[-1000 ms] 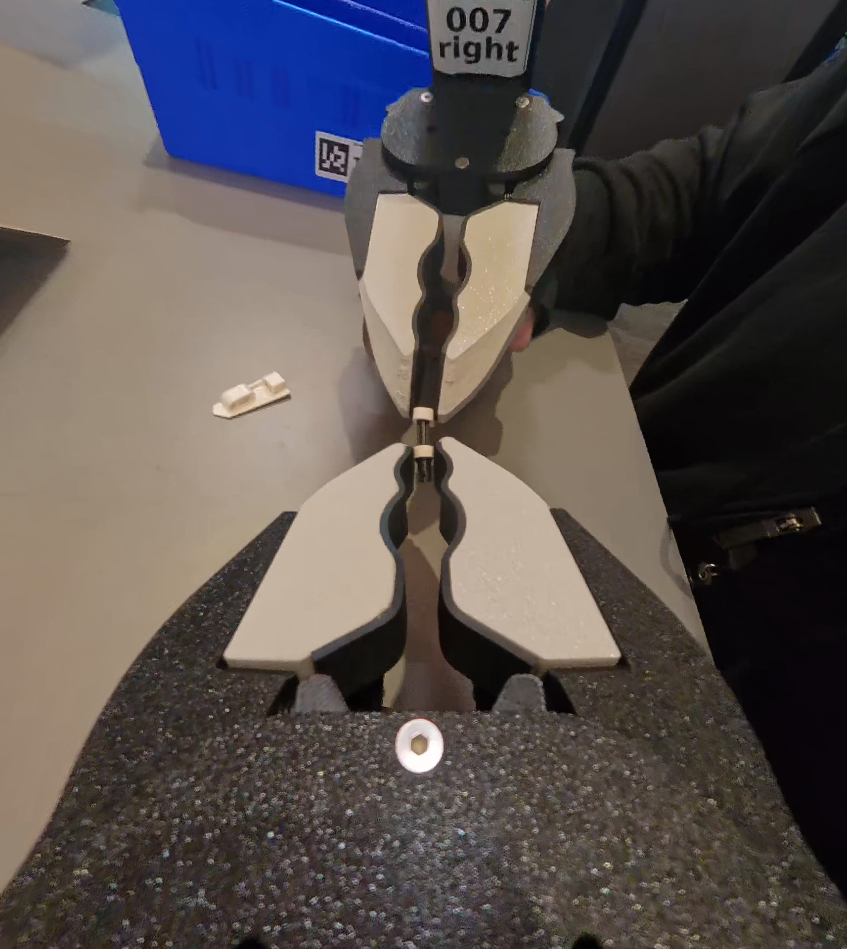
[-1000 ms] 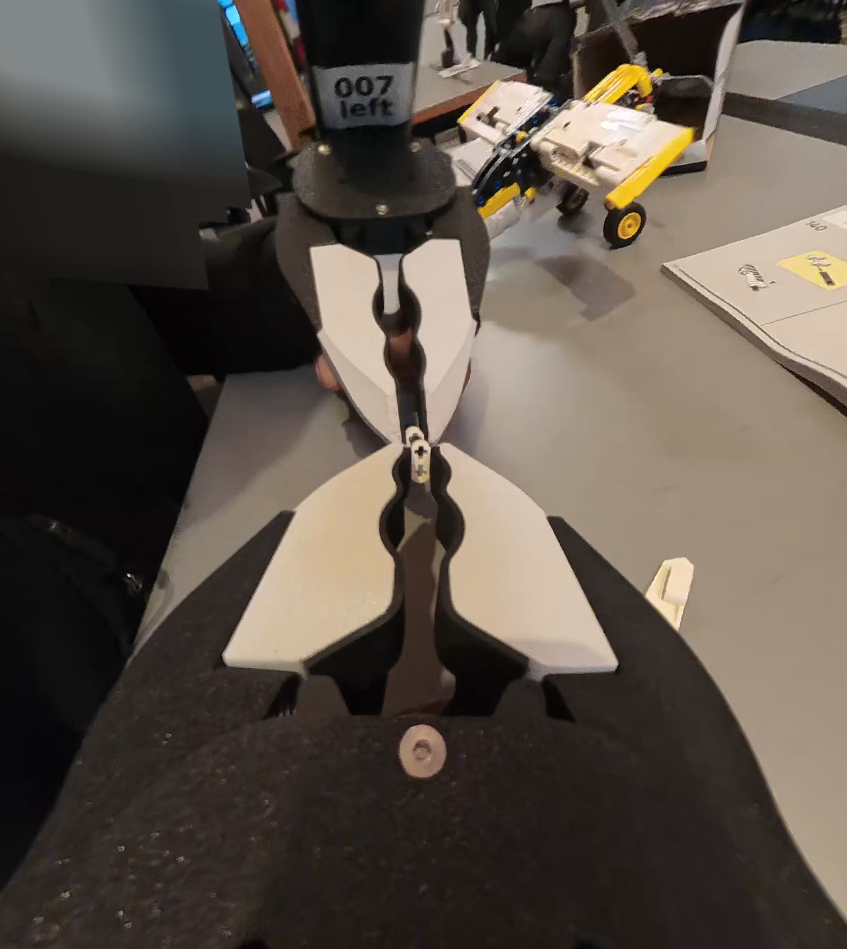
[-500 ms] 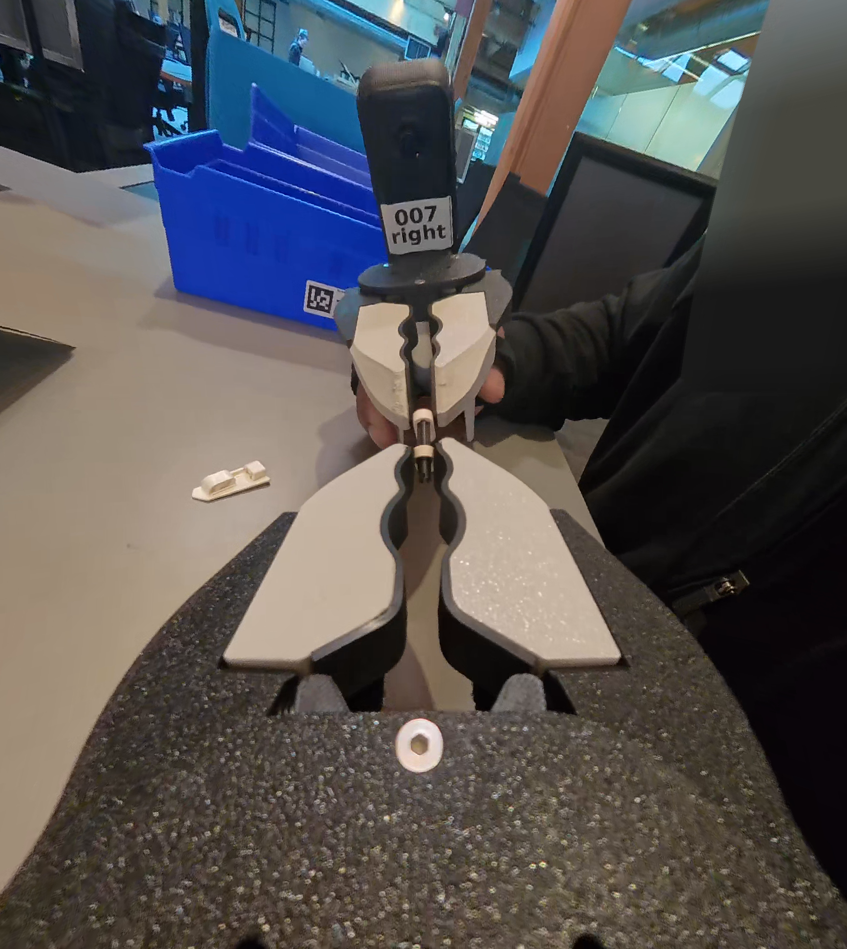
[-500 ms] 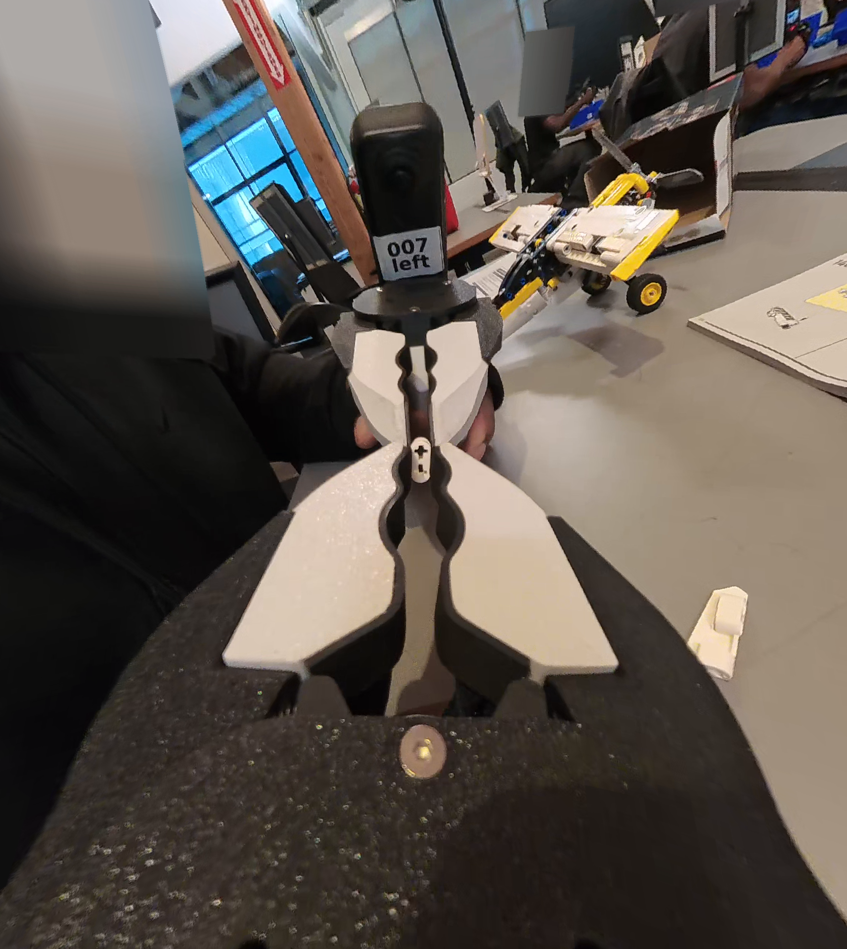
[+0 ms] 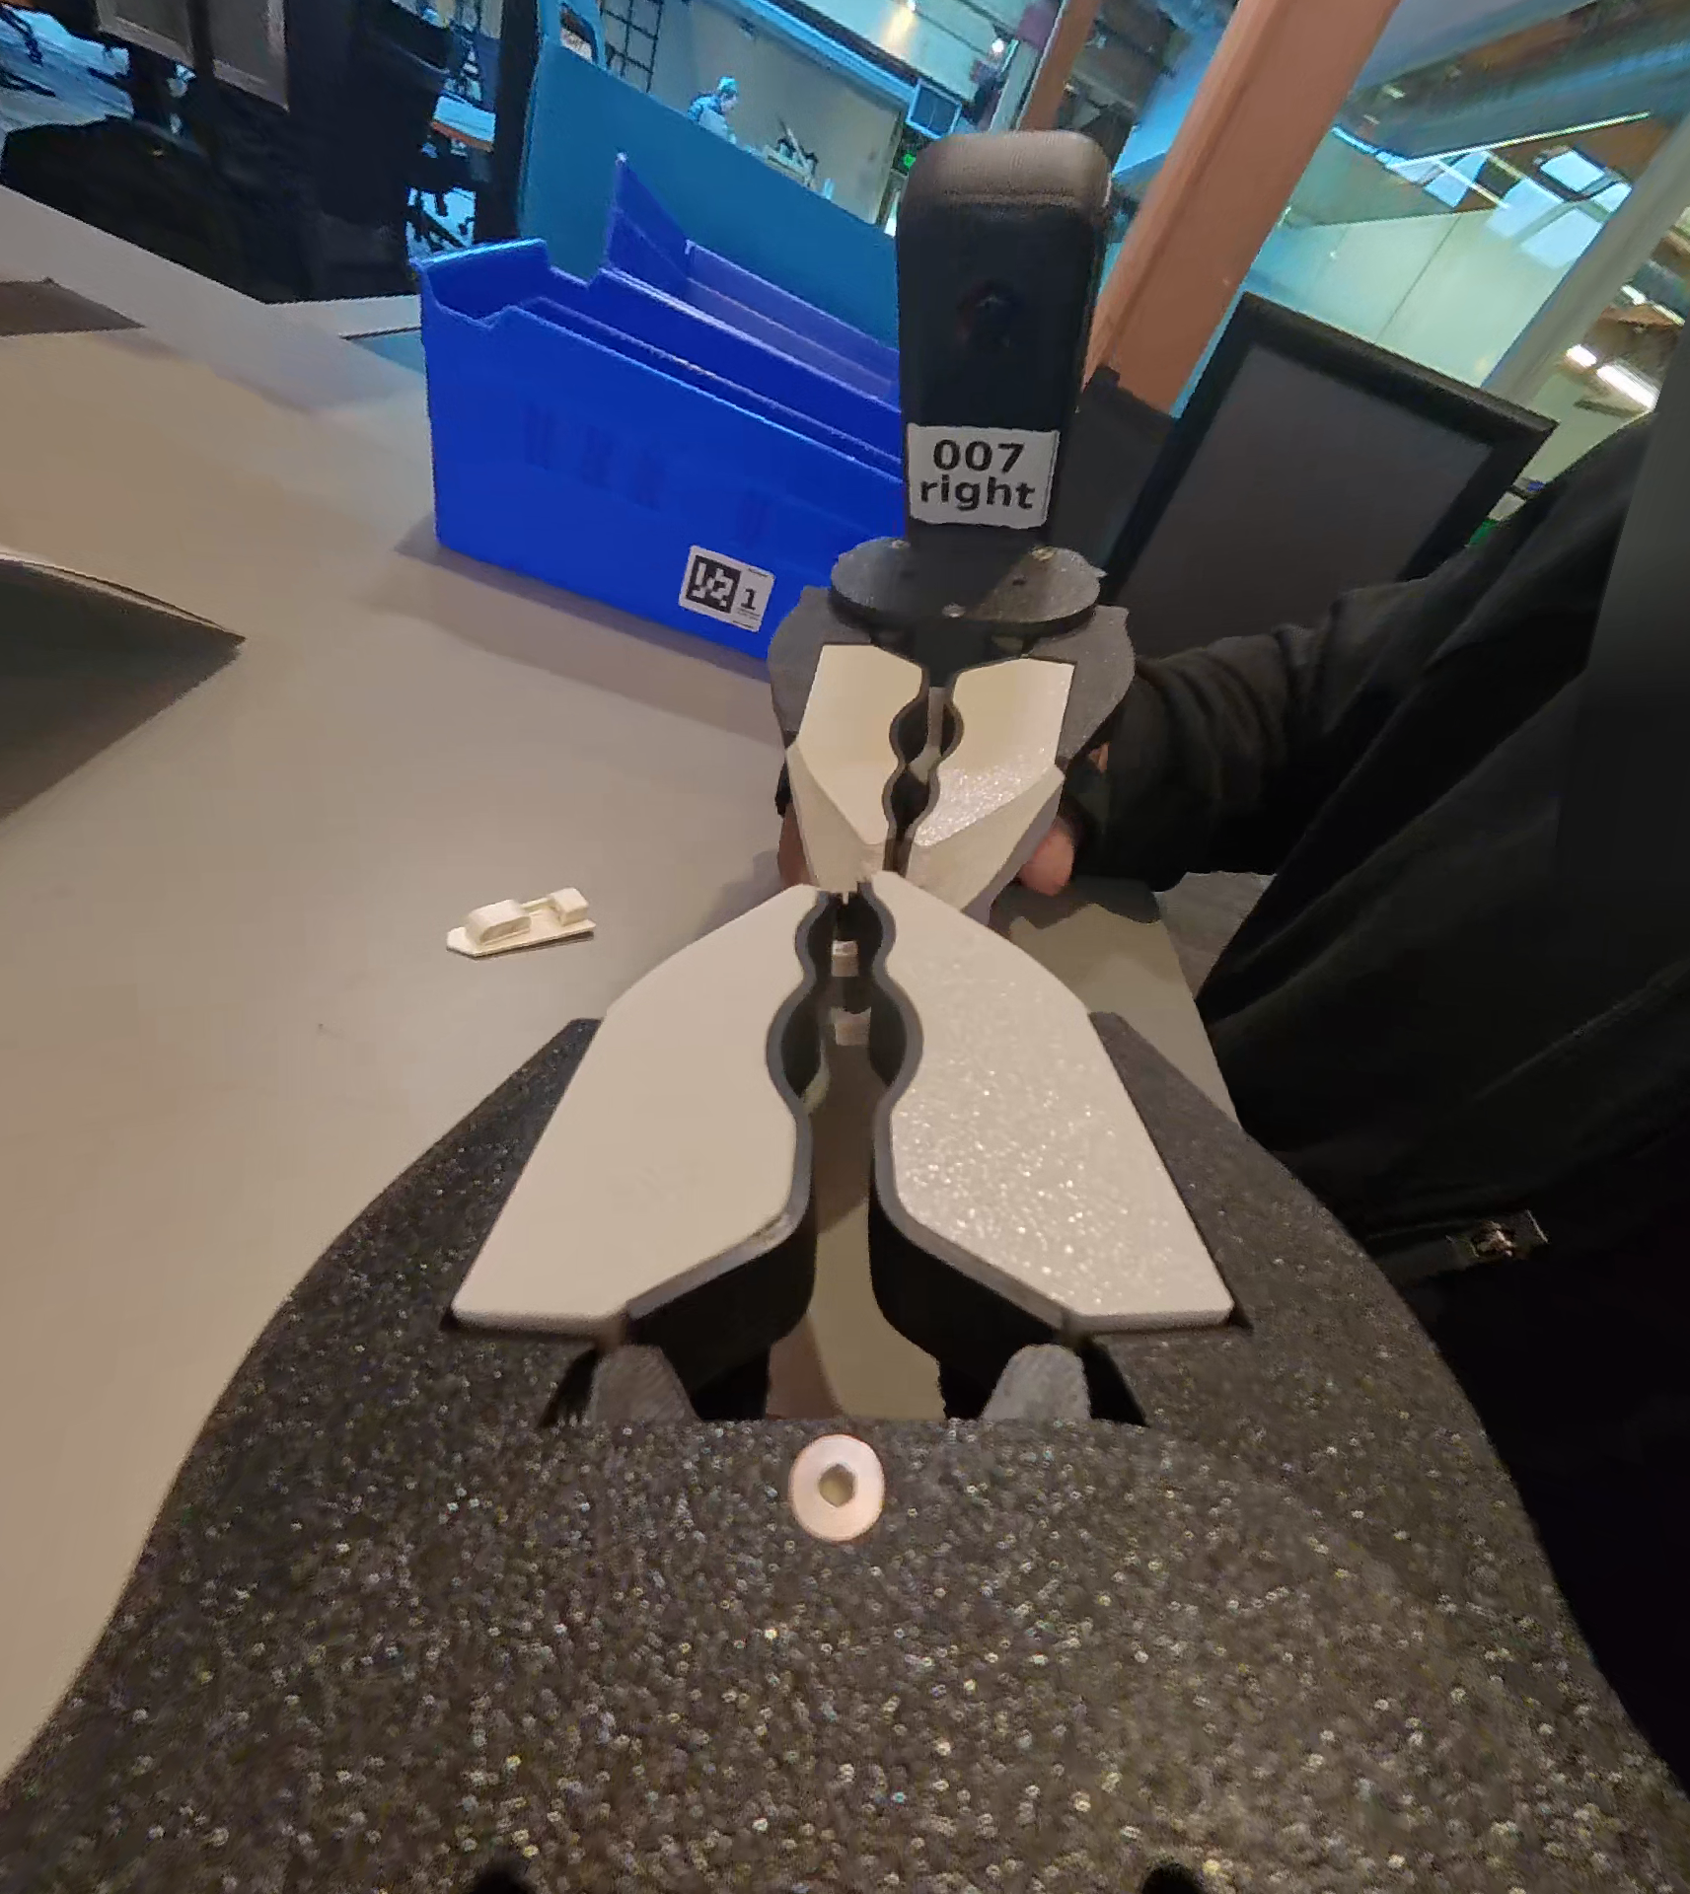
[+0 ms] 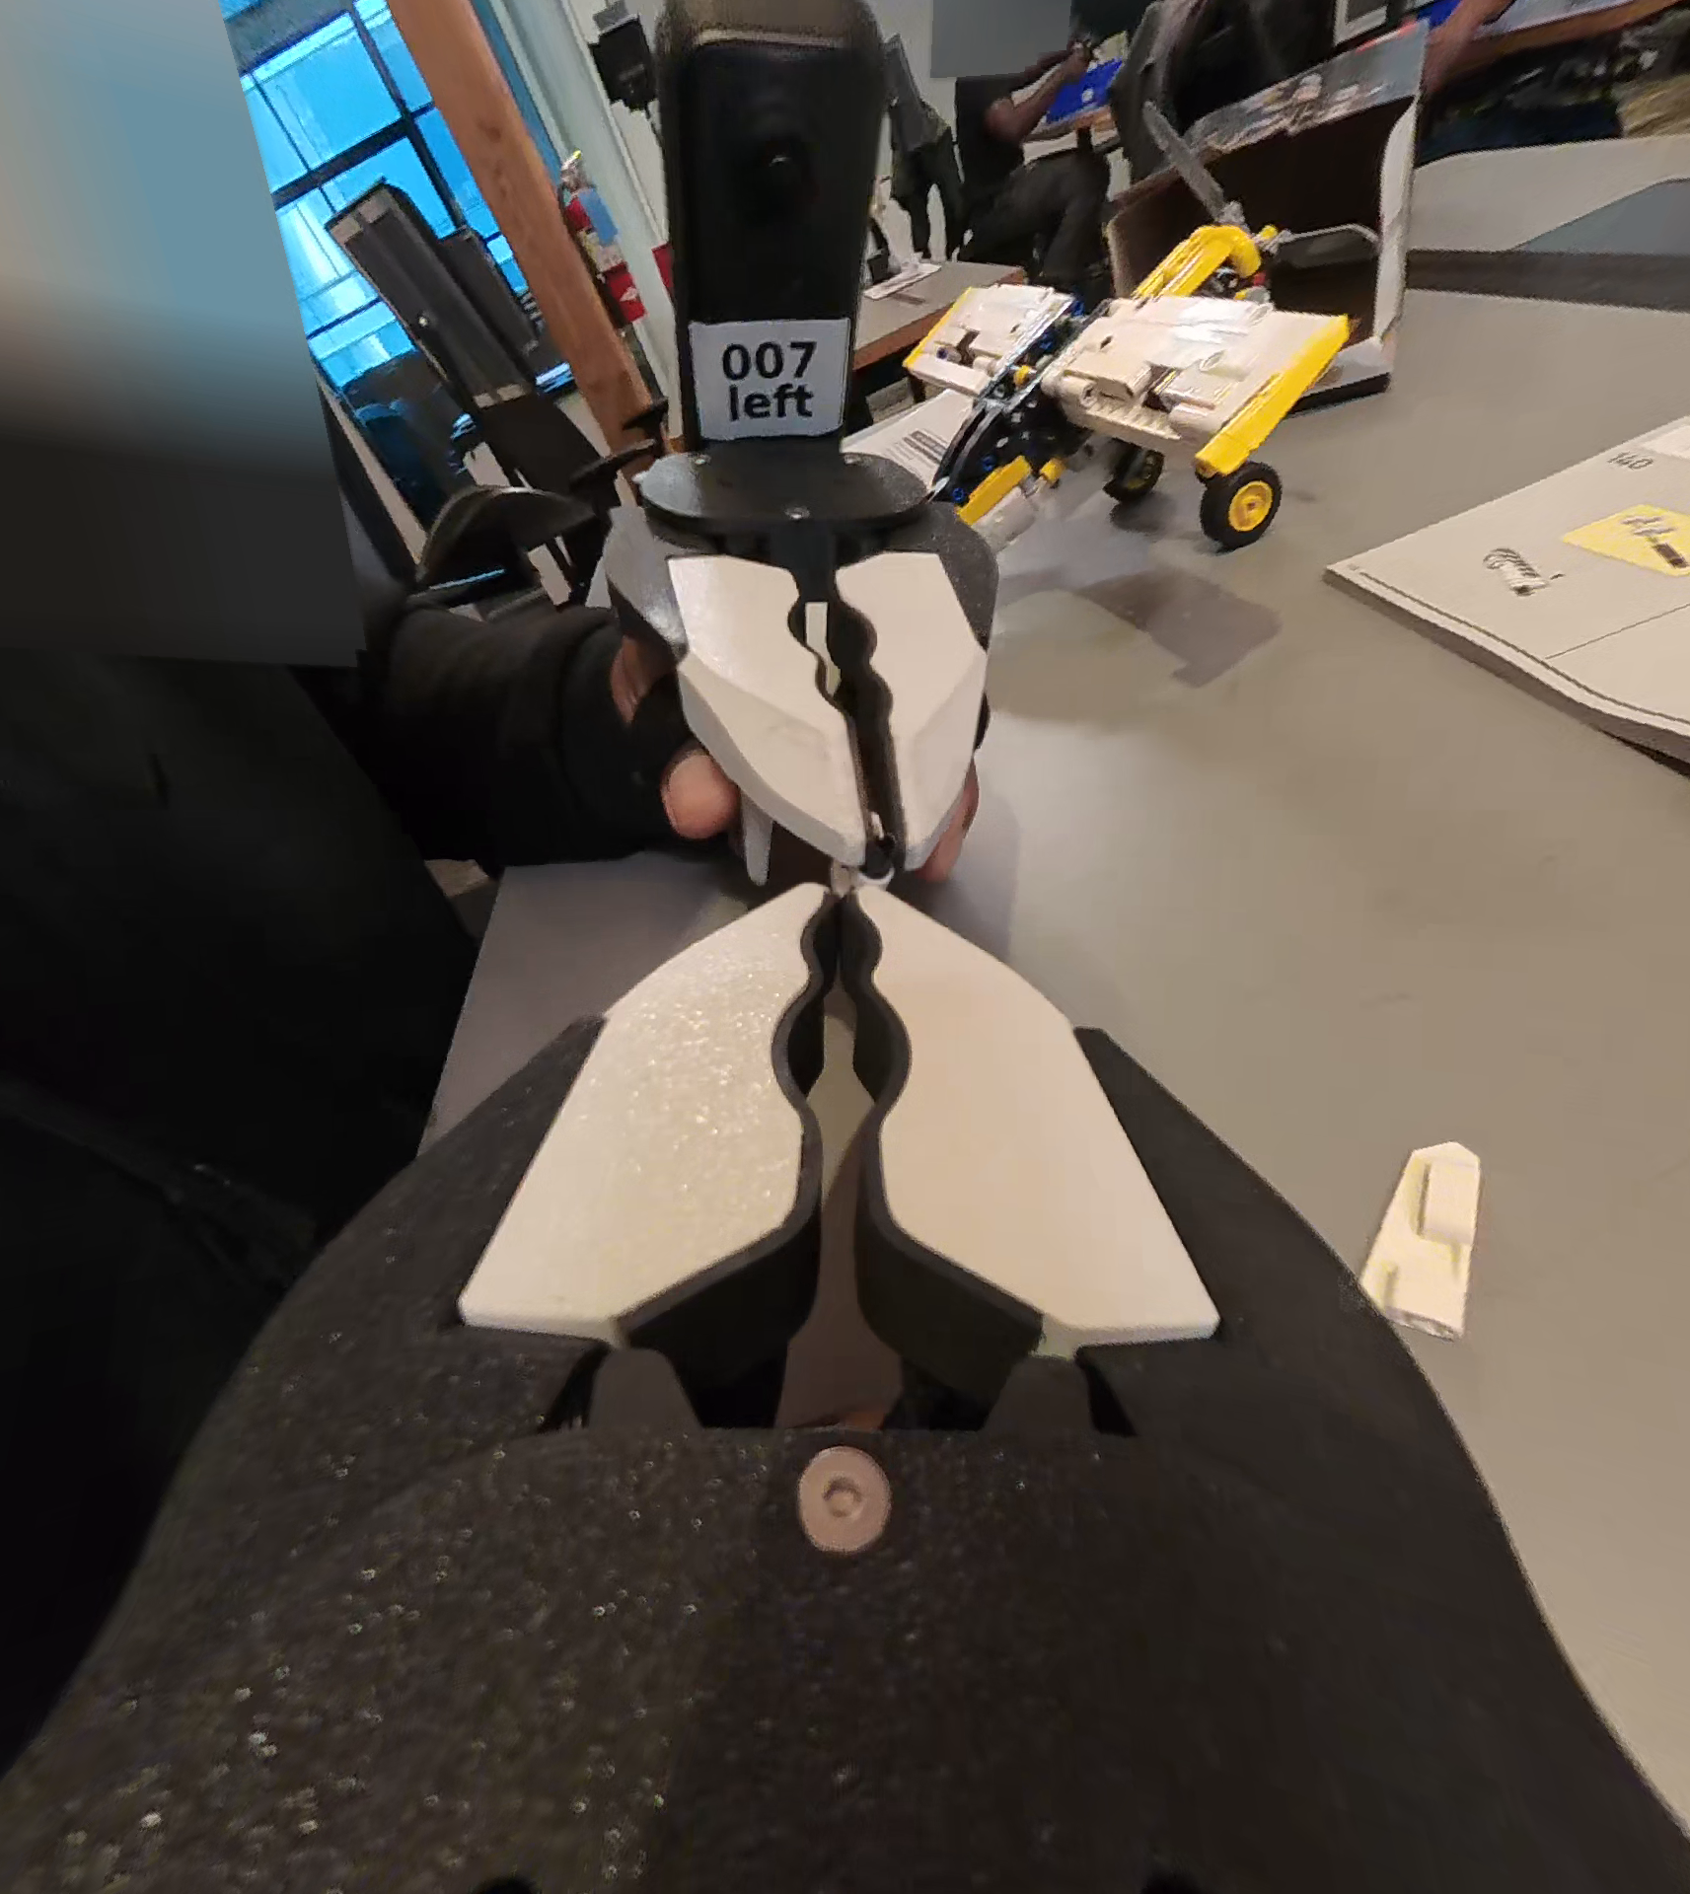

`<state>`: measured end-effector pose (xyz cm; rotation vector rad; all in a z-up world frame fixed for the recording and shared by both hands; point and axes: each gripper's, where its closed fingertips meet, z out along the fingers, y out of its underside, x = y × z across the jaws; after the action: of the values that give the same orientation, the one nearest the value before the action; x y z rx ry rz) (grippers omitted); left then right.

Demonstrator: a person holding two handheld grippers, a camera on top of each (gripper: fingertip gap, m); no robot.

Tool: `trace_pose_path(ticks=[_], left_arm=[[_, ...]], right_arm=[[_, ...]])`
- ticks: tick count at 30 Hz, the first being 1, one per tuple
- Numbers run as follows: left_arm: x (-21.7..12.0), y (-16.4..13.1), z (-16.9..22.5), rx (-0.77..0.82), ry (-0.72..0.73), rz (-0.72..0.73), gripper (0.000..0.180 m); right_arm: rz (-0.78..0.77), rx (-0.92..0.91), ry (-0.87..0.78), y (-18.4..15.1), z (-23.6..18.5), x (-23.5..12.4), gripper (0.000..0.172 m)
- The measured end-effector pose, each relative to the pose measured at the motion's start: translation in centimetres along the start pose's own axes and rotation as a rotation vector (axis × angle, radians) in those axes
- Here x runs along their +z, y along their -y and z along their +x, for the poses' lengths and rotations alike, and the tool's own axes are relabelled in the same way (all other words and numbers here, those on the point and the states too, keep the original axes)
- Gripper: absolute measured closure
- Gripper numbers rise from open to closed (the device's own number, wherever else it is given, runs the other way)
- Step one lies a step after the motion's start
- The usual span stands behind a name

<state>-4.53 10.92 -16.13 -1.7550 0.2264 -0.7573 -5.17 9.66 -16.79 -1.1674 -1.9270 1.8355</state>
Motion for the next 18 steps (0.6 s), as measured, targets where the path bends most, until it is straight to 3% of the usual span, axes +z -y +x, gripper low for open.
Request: trace_pose_path(ticks=[8,13,18], left_arm=[[-0.7,1.5,-1.8,-0.164,0.047,0.12,0.176],[-1.4,3.7,-2.0,-0.306,-0.004,0.333,0.177],[-1.4,4.2,-1.7,-0.32,-0.011,0.407,0.177]], right_arm=[[-0.011,-0.029,-0.118,0.0,1.9,-0.1,0.172],[0.015,-0.009,-0.134,0.5,2.0,0.9,0.156],[0.092,0.107,-0.075,1.5,1.0,2.0,0.146]])
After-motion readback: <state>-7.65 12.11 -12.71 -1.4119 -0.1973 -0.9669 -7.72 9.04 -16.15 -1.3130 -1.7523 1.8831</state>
